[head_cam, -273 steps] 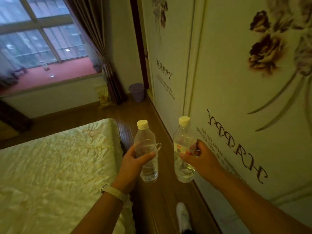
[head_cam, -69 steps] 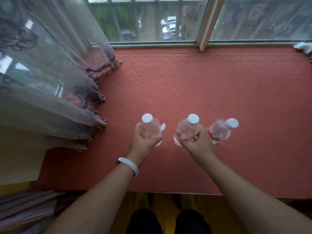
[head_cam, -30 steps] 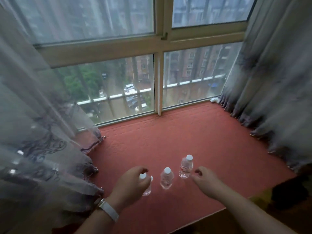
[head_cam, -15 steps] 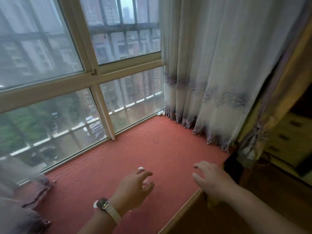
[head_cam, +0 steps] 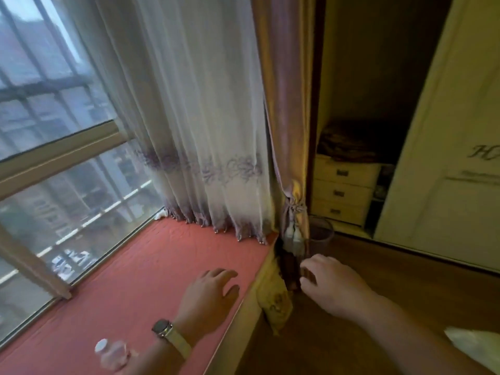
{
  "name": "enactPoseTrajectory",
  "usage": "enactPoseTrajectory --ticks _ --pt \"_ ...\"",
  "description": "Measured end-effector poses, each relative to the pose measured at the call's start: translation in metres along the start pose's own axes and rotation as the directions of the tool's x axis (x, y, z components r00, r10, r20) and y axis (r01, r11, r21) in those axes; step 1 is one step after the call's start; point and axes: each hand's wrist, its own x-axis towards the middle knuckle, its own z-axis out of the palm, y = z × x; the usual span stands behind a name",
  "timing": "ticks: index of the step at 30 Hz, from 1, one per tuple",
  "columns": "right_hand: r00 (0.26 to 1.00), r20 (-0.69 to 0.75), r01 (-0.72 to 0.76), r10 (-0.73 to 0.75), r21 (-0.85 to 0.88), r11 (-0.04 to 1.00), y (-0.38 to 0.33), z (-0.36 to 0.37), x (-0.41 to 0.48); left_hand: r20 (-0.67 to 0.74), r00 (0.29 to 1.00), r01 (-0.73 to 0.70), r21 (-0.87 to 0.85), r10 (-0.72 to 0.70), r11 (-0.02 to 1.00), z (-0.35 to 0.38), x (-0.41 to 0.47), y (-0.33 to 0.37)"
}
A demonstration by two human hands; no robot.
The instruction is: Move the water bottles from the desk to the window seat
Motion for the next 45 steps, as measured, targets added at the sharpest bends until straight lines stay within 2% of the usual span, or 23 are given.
enactPoseTrajectory --ticks 5,9,17,27,37,42,45 --pt "0.988 -0.039 -0.145 0.146 0.018 0.989 0.065 -0.027 -0.009 0.055 0.986 -0.162 0.033 0.160 0.986 0.011 0.058 0.064" --pt "0.969 -0.056 -0.239 0.240 0.016 0.971 0.107 -0.037 -0.013 0.132 0.940 -0.327 0.083 0.315 0.941 0.024 0.097 0.104" --pt "0.906 -0.029 -0.423 0.423 -0.006 0.906 0.182 -0.044 0.017 0.242 0.841 -0.499 -0.002 0.484 0.867 0.068 0.209 0.164" --pt "0.782 -0.104 -0.617 0.615 0.011 0.787 0.237 -0.082 0.112 0.280 0.637 -0.718 -0.124 0.719 0.685 0.075 0.385 0.225" --pt "0.665 -0.251 -0.704 0.703 0.103 0.702 0.294 -0.105 0.117 0.341 0.479 -0.819 -0.159 0.809 0.551 0.096 0.463 0.308" --pt "0.596 -0.241 -0.753 0.766 0.165 0.637 0.351 -0.111 0.114 0.384 0.449 -0.828 -0.160 0.807 0.537 0.124 0.486 0.373" --pt "0.588 -0.231 -0.762 0.775 0.165 0.627 0.396 -0.120 0.118 0.392 0.445 -0.833 -0.148 0.805 0.532 0.139 0.502 0.419"
